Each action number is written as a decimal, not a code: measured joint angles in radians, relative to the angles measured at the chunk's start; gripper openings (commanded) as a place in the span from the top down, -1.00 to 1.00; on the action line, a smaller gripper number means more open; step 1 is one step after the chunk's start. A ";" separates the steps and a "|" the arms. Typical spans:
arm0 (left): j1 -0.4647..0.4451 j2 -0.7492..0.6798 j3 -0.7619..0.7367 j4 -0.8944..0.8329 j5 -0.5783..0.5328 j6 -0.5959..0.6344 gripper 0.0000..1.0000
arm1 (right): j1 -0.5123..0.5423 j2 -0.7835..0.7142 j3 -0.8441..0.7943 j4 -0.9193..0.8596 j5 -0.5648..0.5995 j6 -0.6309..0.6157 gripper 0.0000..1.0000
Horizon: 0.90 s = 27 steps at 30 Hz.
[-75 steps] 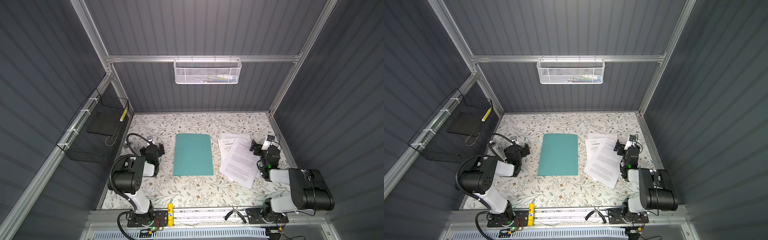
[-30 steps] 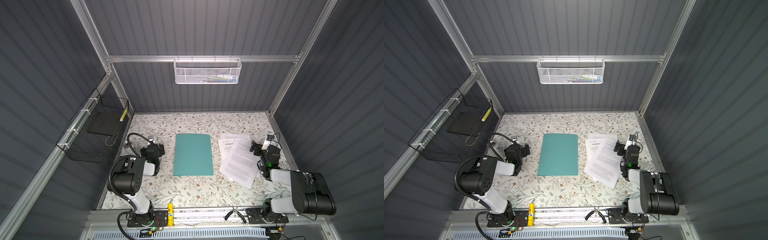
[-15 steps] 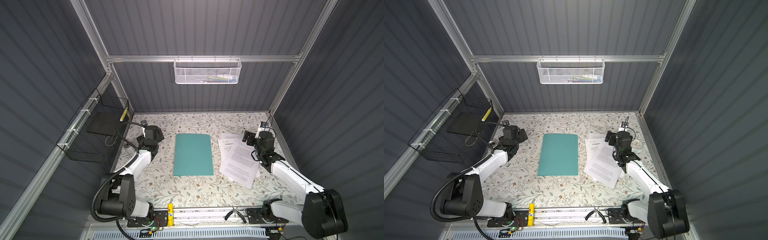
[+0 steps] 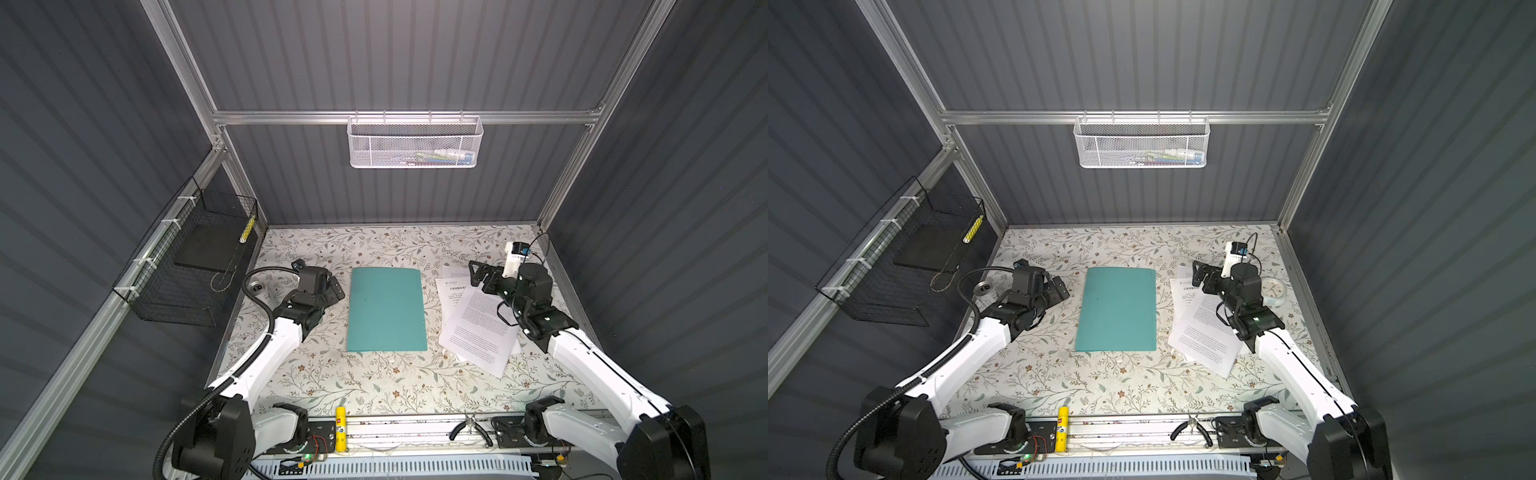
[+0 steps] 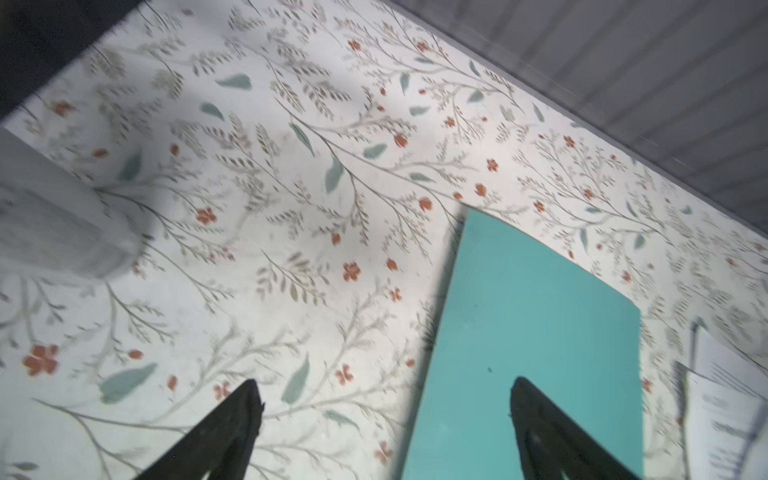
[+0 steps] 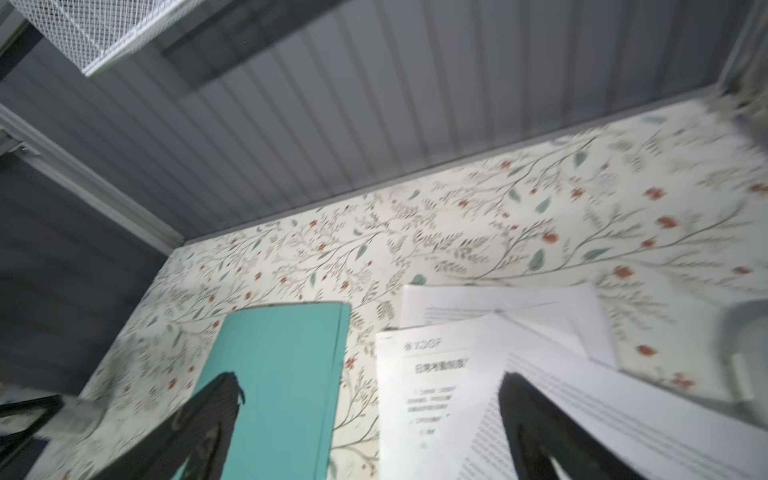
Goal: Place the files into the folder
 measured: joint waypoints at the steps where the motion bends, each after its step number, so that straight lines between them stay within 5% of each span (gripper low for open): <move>1: -0.016 -0.022 -0.018 -0.011 0.019 -0.024 -0.87 | 0.001 0.012 0.000 -0.008 -0.036 0.028 -0.98; 15: -0.111 -0.324 -0.260 -0.053 0.206 -0.287 -0.84 | 0.072 0.154 -0.068 0.033 -0.324 0.221 -0.96; 27: -0.383 -0.224 -0.322 0.082 0.126 -0.454 -0.83 | 0.130 0.314 -0.069 0.123 -0.421 0.275 -0.92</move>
